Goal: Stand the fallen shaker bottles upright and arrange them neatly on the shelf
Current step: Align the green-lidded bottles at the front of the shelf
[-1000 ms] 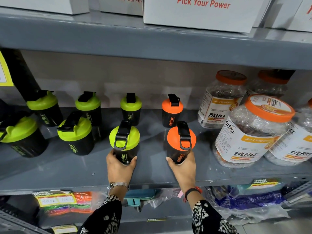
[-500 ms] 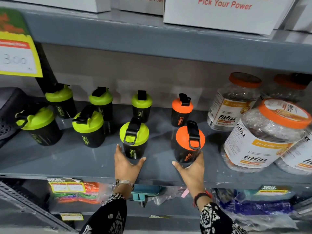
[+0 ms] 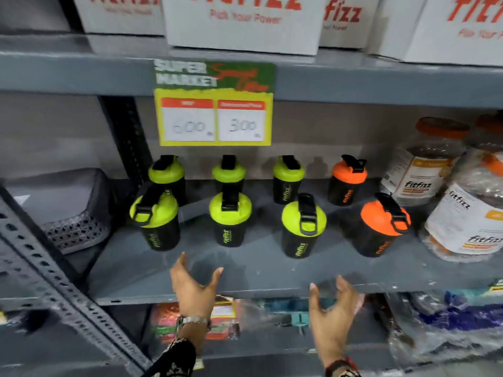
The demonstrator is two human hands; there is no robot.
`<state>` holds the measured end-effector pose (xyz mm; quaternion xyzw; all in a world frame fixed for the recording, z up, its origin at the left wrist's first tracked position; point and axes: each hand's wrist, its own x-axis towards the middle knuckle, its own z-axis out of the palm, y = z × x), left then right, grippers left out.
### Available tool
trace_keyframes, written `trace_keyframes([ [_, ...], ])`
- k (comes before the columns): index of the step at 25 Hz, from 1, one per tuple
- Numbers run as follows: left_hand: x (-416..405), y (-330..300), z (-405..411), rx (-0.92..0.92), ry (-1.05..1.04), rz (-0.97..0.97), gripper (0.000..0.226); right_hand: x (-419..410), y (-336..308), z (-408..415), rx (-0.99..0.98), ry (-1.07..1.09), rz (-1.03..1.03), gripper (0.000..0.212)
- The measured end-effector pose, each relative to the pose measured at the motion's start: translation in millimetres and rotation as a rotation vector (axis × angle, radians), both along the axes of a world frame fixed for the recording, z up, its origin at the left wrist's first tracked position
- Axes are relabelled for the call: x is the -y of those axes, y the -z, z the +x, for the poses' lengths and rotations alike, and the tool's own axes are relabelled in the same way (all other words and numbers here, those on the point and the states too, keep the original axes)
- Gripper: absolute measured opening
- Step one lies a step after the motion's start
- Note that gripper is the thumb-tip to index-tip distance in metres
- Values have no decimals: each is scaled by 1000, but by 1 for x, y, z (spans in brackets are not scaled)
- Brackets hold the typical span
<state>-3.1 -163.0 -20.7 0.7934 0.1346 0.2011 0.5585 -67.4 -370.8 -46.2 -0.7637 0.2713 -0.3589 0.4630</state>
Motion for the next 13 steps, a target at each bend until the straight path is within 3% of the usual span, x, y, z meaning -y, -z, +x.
trace_keyframes([
  [3, -37, -5, 6, -1, -91, -10, 82, -63, -6, 7, -7, -197, -12, 53],
  [6, -58, -11, 24, -51, -148, -44, 90, -102, -24, 44, -81, -358, 1, 69],
  [10, -74, -12, 50, -100, -114, -46, 104, -129, -39, 97, -161, -395, 71, 96],
  [13, -80, -8, 70, -86, -76, -71, 108, -138, -36, 121, -177, -374, 121, 104],
])
